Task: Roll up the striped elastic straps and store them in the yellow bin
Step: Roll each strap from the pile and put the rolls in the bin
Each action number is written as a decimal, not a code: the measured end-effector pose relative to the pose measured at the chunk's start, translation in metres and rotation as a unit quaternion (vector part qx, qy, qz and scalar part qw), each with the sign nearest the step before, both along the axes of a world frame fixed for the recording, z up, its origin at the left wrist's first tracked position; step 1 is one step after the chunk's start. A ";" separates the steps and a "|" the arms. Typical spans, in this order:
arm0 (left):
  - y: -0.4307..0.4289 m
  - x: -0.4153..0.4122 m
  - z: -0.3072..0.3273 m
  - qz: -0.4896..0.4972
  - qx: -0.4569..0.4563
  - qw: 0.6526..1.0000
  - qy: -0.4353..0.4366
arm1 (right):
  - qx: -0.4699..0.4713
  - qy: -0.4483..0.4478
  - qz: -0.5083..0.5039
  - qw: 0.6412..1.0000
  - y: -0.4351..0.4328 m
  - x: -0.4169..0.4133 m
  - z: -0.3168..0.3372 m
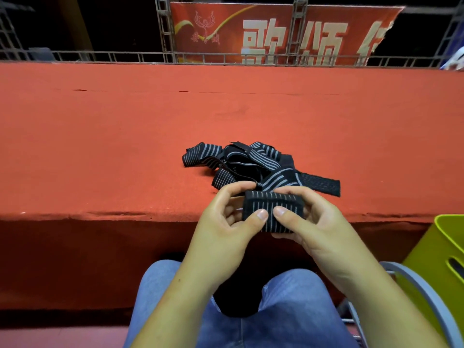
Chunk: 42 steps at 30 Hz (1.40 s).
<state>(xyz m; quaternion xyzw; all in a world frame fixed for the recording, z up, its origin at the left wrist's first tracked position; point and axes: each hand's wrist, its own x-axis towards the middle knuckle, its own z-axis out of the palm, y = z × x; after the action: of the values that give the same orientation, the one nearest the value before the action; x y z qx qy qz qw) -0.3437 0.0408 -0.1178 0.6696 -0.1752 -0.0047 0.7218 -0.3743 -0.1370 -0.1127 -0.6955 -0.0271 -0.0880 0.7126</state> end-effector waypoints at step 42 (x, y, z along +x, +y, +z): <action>-0.248 -0.029 -0.009 -0.247 0.364 0.849 -0.291 | -0.452 0.342 -0.138 0.812 -0.349 -0.061 0.025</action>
<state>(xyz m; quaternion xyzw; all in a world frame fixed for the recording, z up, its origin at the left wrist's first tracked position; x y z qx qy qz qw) -0.3730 -0.2077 -0.1268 0.7897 -0.5228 -0.0515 0.3170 -0.4353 -0.4864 -0.0877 -0.9208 0.2782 0.0802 0.2612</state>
